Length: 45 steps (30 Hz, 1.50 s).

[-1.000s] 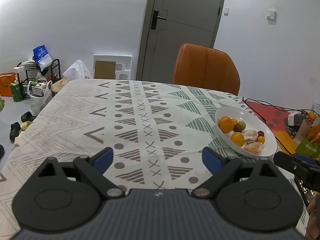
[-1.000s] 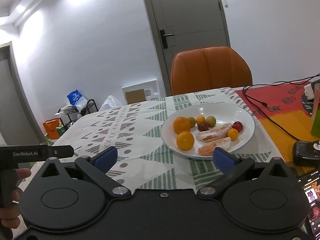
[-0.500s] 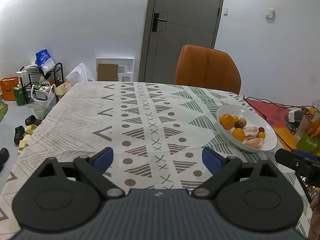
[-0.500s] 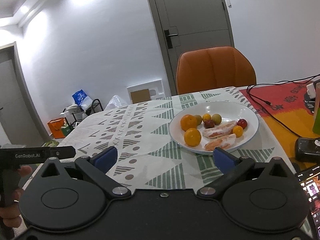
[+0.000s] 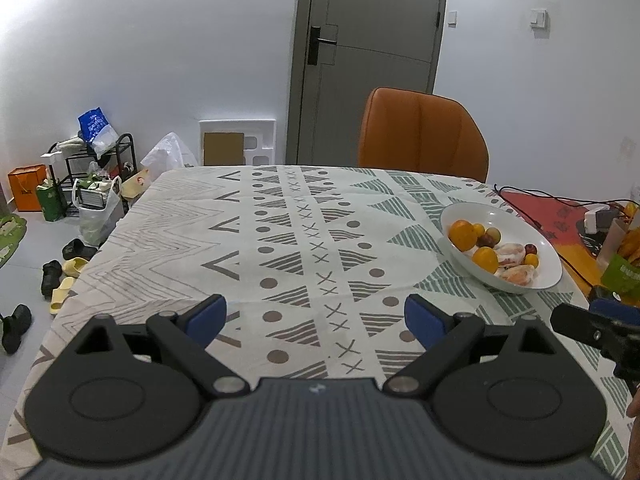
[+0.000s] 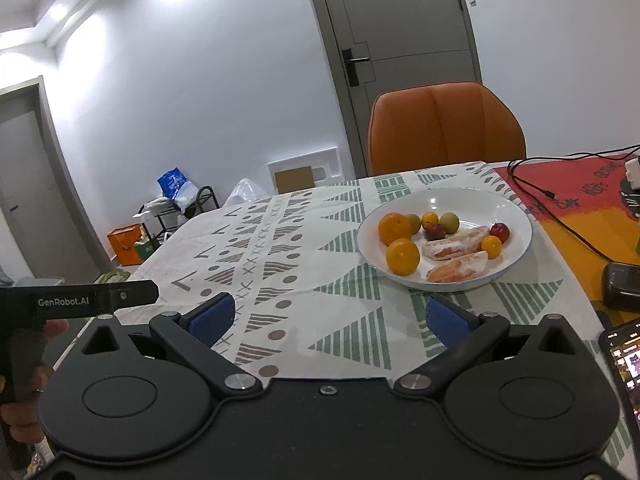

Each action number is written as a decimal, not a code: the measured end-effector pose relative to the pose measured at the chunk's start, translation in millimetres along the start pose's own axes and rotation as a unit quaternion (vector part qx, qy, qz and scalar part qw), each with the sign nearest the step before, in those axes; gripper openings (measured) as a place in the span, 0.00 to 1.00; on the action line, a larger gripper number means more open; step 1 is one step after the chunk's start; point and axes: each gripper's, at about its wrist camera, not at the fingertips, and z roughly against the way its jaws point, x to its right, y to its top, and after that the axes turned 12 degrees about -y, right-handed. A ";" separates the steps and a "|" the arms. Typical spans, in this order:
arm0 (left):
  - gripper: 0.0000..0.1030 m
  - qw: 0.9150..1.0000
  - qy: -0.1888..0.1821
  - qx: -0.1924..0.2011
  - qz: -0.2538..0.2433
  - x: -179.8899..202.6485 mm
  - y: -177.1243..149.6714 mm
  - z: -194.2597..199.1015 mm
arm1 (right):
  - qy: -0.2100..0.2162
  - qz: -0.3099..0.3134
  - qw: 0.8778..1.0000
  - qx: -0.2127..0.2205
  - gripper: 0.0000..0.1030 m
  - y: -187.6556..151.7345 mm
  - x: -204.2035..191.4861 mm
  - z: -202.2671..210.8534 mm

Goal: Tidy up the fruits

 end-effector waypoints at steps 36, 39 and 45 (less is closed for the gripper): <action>0.92 1.000 0.016 0.003 -0.006 -8.0 -2.5 10.6 | 0.011 0.009 1.000 -0.004 1.00 1.3 -5.6 -1.9; 0.92 1.000 0.017 0.004 -0.004 -9.5 -2.3 11.4 | 0.010 0.011 1.000 -0.005 1.00 1.6 -6.7 -2.5; 0.92 1.000 0.016 0.006 -0.004 -10.1 -1.7 13.5 | 0.011 0.014 1.000 -0.003 1.00 2.7 -8.2 -0.9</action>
